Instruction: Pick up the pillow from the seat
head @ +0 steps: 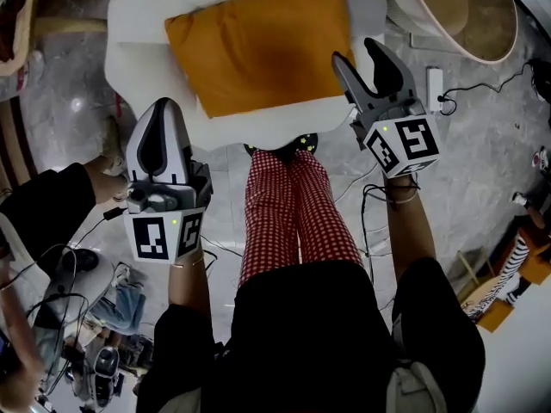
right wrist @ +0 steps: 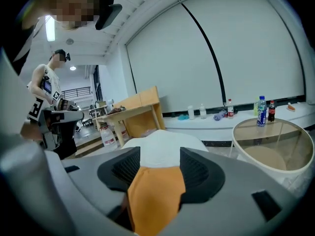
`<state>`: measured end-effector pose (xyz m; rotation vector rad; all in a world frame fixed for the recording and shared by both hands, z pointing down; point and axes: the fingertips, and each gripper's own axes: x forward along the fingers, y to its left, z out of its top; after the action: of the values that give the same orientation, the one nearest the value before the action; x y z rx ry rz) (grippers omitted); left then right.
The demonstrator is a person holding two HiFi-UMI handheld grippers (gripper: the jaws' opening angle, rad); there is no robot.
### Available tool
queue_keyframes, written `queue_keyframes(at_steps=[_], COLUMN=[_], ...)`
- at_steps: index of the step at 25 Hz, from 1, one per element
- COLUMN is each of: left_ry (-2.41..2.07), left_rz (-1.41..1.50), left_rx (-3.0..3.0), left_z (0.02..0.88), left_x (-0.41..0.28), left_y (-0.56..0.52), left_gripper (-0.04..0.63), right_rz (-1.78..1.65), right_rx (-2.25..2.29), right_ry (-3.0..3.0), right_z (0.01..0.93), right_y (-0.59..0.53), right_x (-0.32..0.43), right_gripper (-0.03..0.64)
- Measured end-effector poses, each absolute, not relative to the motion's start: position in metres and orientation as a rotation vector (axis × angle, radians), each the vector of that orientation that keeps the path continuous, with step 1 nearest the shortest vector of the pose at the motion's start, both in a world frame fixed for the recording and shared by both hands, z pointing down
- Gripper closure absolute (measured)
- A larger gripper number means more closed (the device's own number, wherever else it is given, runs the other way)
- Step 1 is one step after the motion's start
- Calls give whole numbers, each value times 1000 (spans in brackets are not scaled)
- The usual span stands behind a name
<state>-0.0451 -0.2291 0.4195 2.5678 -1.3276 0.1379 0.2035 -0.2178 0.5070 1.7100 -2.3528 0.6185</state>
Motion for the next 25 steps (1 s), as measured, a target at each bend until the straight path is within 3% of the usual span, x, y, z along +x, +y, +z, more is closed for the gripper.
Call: queue_keyframes(at_steps=[25], left_ry=[-1286], left_rz=[156], left_rx=[2508], left_z=[512], left_x=[-44], left_y=[-228], left_gripper=[584], right_rz=[716], right_rx=[1604], right_ry=[-2126], right_z=[679], right_y=[-234], right_x=[226], right_gripper=[285])
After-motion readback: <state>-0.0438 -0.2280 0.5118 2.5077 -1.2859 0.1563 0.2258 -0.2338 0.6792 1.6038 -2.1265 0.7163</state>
